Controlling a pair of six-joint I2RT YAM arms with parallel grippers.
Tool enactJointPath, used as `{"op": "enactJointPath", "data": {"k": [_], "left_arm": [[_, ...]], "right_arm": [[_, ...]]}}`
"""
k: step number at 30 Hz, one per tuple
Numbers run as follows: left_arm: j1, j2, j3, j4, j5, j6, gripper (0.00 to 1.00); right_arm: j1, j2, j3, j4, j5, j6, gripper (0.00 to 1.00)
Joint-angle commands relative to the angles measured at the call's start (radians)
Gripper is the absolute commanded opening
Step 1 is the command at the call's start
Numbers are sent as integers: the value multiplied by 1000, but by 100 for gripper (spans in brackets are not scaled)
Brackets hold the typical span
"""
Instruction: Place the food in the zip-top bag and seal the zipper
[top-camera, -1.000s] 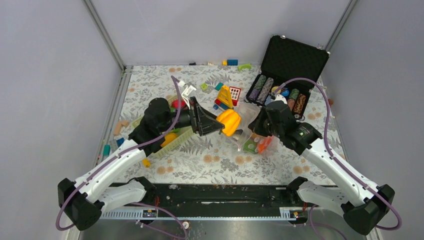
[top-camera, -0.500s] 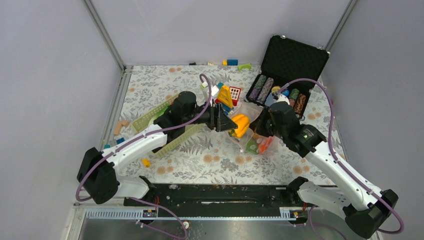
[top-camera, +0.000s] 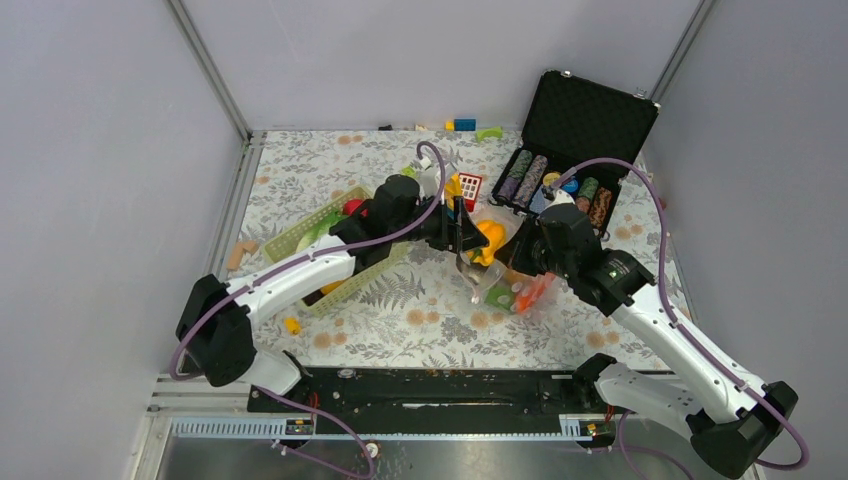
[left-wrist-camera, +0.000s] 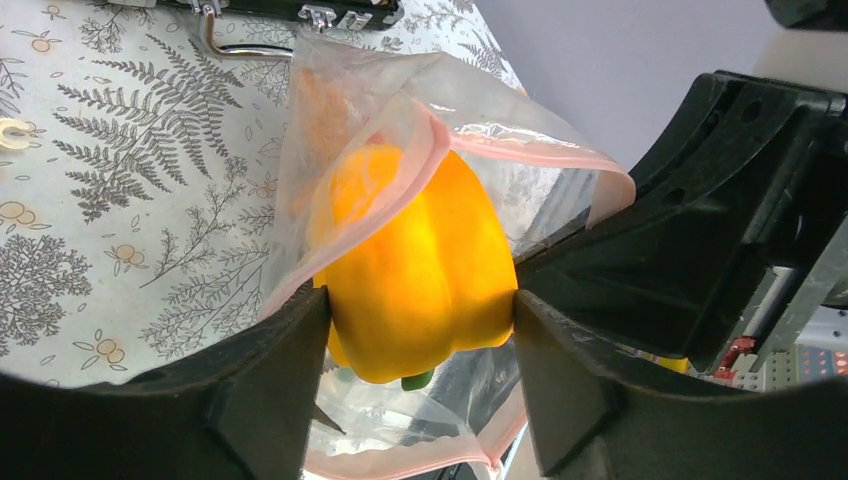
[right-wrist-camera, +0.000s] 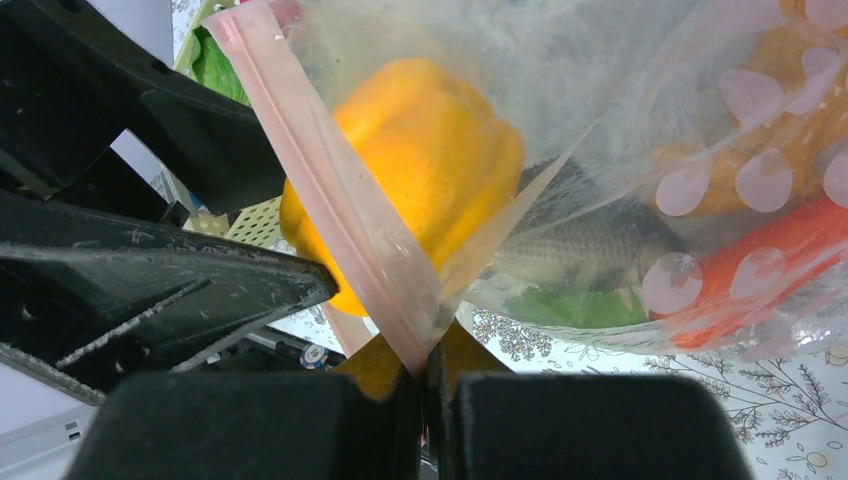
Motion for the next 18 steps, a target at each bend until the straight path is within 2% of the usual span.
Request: {"op": "enactJointPath", "data": {"k": [1,3,4,13,18], "left_arm": [[-14,20,71,13,33,4,75],[-15,21,72,16,67,10,97],[-15,19,72,17,76,13,98],[-15,-72,44,23,173,64,99],[-11,-147,48,-108,6,133,99]], "right_arm": [[-4,-18,40,16,-19,-9,0],[-3,-20,38,16,-2,-8,0],[-3,-21,36,16,2,-9,0],[-4,-17,34,15,18,-18,0],[-3,-17,38,15,27,-27,0]]}}
